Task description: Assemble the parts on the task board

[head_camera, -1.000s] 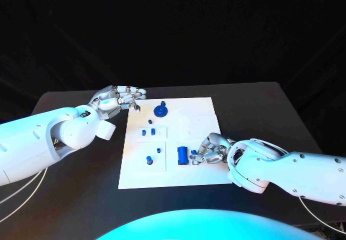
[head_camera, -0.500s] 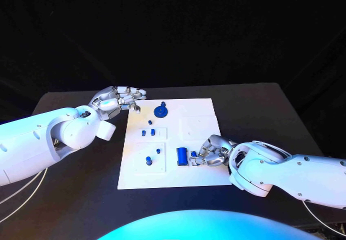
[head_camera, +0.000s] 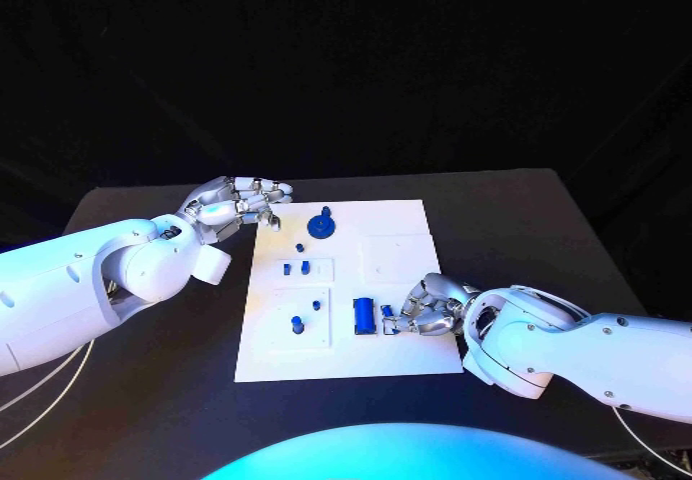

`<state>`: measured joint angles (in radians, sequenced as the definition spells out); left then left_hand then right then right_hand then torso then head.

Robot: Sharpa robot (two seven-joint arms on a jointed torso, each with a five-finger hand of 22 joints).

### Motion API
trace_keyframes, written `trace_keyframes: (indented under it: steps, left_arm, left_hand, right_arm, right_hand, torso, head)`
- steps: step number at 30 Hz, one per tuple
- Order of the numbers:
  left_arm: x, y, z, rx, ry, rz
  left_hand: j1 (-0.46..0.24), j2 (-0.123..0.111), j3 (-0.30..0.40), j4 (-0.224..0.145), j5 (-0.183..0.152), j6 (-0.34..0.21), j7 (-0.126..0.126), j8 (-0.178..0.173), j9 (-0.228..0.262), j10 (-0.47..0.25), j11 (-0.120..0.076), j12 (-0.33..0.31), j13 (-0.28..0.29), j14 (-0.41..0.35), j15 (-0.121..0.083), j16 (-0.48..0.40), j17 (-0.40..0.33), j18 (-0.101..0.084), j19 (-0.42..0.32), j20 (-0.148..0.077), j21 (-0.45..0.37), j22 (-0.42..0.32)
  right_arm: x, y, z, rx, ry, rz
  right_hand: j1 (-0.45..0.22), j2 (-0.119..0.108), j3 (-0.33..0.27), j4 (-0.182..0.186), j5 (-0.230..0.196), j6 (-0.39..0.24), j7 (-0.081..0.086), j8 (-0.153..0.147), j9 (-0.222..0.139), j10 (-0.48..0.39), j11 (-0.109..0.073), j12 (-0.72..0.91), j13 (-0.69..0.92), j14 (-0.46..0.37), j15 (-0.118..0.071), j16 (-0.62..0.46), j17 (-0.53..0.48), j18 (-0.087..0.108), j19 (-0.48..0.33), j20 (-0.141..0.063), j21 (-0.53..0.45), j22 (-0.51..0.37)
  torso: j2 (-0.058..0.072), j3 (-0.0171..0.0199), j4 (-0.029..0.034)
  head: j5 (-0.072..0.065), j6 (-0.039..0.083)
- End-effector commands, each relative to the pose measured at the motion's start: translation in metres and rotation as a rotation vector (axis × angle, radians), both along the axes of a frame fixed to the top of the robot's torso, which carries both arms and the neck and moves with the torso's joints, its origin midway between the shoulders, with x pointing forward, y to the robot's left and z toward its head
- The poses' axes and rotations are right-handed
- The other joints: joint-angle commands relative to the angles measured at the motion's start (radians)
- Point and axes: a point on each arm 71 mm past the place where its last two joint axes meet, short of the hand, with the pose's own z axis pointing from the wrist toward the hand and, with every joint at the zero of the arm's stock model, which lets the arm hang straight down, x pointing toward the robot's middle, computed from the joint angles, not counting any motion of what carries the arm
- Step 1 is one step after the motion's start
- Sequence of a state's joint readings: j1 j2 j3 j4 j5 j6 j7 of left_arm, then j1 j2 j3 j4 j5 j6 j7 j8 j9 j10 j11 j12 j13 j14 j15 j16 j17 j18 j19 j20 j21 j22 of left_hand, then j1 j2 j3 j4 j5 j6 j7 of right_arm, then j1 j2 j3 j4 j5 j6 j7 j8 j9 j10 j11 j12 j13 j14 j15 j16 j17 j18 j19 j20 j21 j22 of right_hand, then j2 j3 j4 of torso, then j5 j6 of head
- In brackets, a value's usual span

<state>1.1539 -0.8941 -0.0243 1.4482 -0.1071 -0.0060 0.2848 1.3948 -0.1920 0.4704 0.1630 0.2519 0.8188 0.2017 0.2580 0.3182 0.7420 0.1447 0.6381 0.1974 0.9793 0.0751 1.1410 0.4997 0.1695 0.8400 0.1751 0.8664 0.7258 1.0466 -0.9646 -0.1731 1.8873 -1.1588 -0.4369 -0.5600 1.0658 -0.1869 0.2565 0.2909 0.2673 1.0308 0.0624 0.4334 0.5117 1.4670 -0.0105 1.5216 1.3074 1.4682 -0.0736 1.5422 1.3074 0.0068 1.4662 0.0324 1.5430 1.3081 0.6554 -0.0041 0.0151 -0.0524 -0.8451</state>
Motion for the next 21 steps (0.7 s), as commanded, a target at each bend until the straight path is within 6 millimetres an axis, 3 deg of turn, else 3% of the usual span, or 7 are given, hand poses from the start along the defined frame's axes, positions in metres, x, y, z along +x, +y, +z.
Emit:
trace_keyframes:
  steps: [1,21]
  left_arm:
    - [-0.0007,-0.0024,0.0004,-0.007,-0.003,-0.018]
    - [-0.0003,-0.0007,-0.0002,-0.002,-0.001,-0.014]
  left_hand:
    - [-0.007,0.001,0.001,0.005,0.002,-0.006,-0.001,0.006,-0.001,0.003,0.003,-0.005,-0.002,0.001,0.004,0.006,-0.002,0.013,0.001,0.003,-0.002,-0.001]
    - [-0.008,0.002,0.0,0.007,0.002,-0.007,-0.001,0.007,-0.001,0.003,0.003,-0.005,-0.002,0.001,0.004,0.006,-0.002,0.013,0.001,0.003,-0.003,-0.001]
  right_arm:
    - [-0.0022,0.0033,-0.0003,0.017,0.016,0.024]
    - [-0.0033,0.0037,0.0025,0.018,-0.009,0.044]
  right_hand:
    - [0.003,0.014,-0.005,-0.001,0.01,-0.006,-0.004,0.004,0.002,0.082,-0.004,0.001,0.237,0.088,-0.004,0.002,0.191,0.0,0.096,-0.002,-0.004,0.254]
    - [0.018,0.026,-0.004,-0.003,0.03,-0.005,-0.004,0.004,0.003,0.083,-0.005,0.003,0.238,0.089,-0.004,0.003,0.195,-0.001,0.097,-0.002,-0.002,0.255]
  torso:
    - [0.002,0.0004,0.001]
    - [0.001,0.0003,0.0012]
  head:
    - [-0.001,0.002]
    - [-0.001,-0.002]
